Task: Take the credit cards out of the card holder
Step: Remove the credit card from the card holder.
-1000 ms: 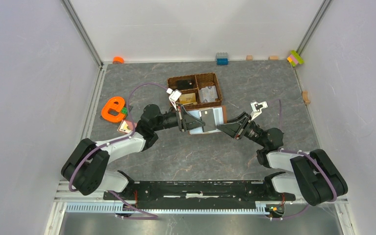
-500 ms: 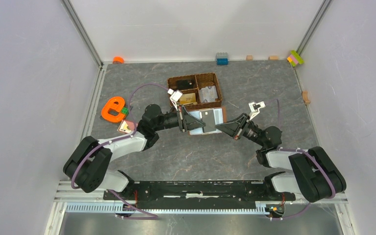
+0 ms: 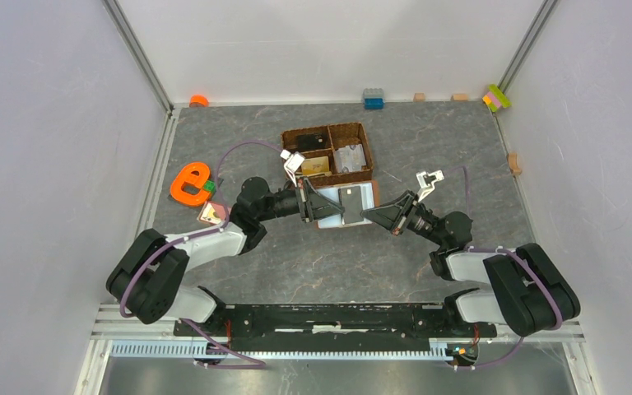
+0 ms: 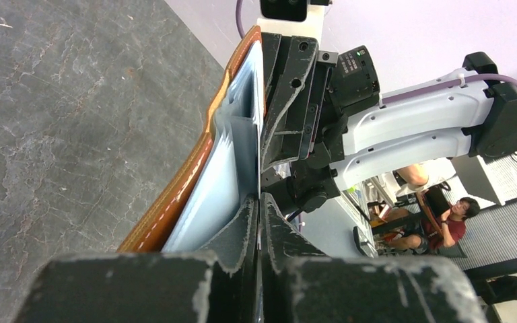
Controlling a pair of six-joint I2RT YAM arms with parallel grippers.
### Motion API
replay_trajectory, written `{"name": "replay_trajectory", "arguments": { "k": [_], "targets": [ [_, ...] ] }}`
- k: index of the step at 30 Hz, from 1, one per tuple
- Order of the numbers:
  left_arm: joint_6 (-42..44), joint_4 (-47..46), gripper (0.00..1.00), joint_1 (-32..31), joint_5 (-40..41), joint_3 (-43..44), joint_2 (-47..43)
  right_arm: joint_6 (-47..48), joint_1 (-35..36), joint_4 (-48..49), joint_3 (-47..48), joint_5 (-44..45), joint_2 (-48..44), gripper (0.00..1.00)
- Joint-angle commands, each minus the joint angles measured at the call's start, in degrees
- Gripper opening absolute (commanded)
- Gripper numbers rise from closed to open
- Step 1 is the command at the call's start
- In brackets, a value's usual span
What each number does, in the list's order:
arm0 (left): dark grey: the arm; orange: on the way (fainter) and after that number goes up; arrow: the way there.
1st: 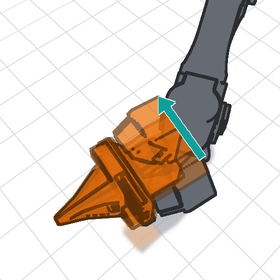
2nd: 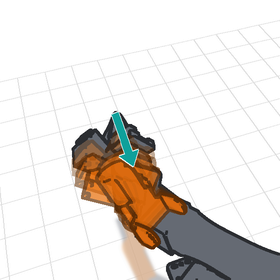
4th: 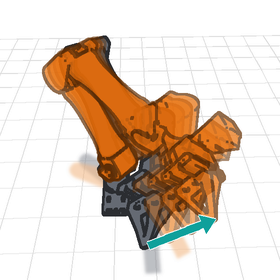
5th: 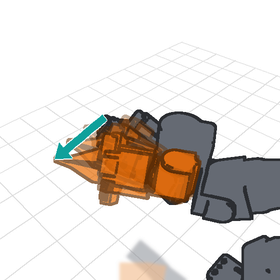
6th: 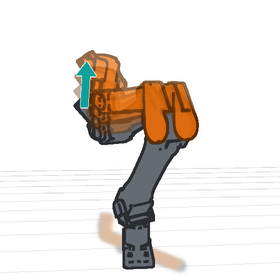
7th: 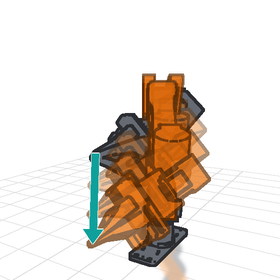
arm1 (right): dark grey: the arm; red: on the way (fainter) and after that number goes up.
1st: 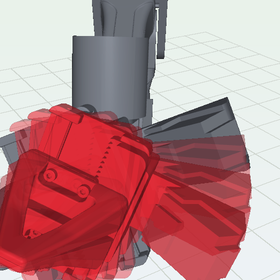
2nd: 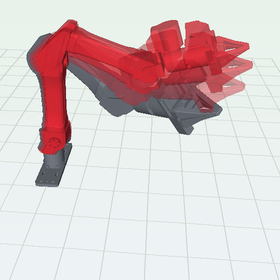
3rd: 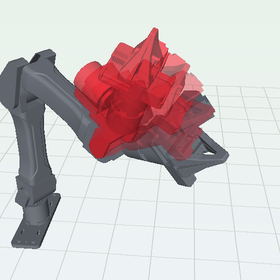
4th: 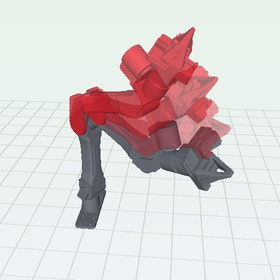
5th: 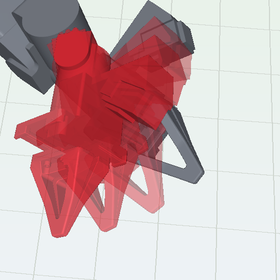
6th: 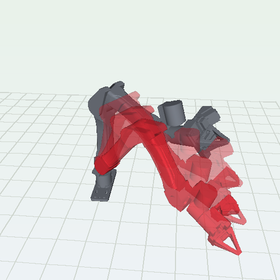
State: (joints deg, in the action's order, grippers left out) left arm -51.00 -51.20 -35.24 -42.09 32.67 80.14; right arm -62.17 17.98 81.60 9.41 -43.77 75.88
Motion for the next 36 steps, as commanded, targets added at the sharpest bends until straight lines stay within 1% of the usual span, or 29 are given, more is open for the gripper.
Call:
{"name": "replay_trajectory", "arguments": {
  "k": [1,8,22,23,26,30,34,36],
  "targets": [
    [-2.35,-7.07,0.03,-0.26,-1.67,0.18,-1.61,-0.47,-0.05,2.95,1.12,-0.82,0.90,0.00],
    [-1.85,-8.14,0.02,-0.09,-0.79,-1.01,-3.27,-2.88,-1.25,6.86,-0.07,-0.80,0.93,0.00],
    [-0.24,-4.11,0.02,-0.02,0.69,-0.59,-3.74,-4.67,-2.94,9.93,-1.09,-0.90,0.19,0.00],
    [-0.23,-3.86,0.03,-0.05,0.69,-0.42,-3.50,-4.65,-2.94,10.06,-1.12,-0.97,0.10,0.00],
    [-0.82,-3.82,0.15,-0.01,0.00,0.33,-2.41,-4.91,-2.73,10.54,-0.57,-1.74,0.02,0.00],
    [-1.38,-4.21,0.27,-0.01,-0.28,0.42,-1.65,-4.73,-2.34,10.60,-0.28,-1.98,-0.33,0.00],
    [-1.23,-3.52,0.33,-0.02,0.15,0.53,-1.41,-4.85,-1.58,11.34,0.03,-2.19,-0.28,0.00],
    [-0.14,-0.45,0.34,0.00,1.16,1.18,-0.99,-4.89,-1.06,11.55,0.34,-2.53,-0.06,0.00]
  ]
}}
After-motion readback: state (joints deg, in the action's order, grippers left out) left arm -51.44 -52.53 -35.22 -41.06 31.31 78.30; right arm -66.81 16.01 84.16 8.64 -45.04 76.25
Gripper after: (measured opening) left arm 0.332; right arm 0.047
